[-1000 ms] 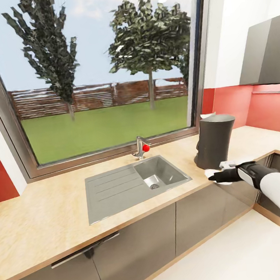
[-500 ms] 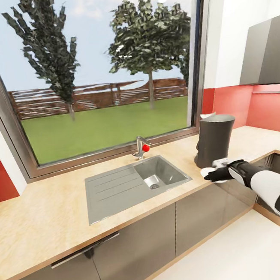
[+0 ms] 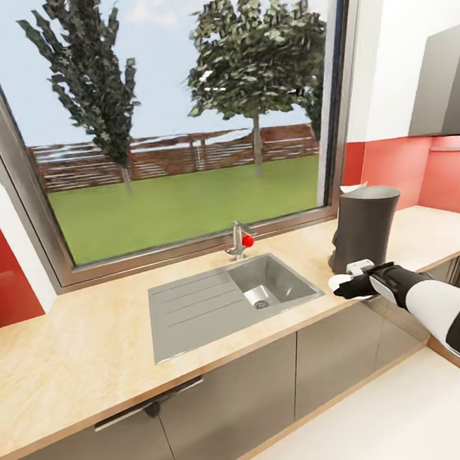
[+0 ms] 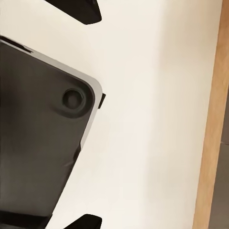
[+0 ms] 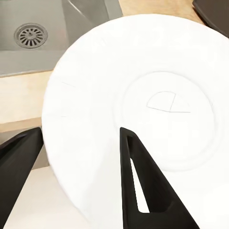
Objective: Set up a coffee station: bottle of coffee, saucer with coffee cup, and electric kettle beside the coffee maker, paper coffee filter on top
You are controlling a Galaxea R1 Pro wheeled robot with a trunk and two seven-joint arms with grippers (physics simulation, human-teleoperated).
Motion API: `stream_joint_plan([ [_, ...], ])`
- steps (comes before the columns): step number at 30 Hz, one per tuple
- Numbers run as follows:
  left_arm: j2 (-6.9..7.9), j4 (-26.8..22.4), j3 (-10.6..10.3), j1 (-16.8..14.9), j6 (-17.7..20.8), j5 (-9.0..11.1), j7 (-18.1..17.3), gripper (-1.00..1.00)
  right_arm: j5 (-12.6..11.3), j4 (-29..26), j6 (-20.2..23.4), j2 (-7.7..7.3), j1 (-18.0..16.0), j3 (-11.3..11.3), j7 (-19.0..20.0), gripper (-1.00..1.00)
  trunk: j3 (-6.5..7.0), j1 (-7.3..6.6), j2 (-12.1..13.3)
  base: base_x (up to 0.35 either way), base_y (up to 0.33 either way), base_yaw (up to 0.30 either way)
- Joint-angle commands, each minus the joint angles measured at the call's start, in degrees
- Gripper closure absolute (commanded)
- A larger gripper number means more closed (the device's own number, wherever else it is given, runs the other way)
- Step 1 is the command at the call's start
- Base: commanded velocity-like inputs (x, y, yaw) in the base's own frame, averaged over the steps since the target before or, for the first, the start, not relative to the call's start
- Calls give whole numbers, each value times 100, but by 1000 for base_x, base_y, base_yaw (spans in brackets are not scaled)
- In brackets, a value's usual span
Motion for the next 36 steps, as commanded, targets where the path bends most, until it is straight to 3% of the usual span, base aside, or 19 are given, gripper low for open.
stream_joint_plan([
  [1, 2, -5, -1, 4, 3, 63, -52, -100, 56, 11, 31, -5, 0, -50, 11, 100, -1, 2, -3, 0, 0, 8],
  [16, 21, 20, -1, 4, 325, 70, -52, -100, 56, 11, 42, 33, 0, -50, 13, 100, -1, 2, -3, 102, 16, 1],
  [36, 3, 48, -1, 4, 334, 79, -52, -100, 56, 7, 42, 67, 0, 37, 12, 100, -32, 2, -3, 14, 1, 68],
])
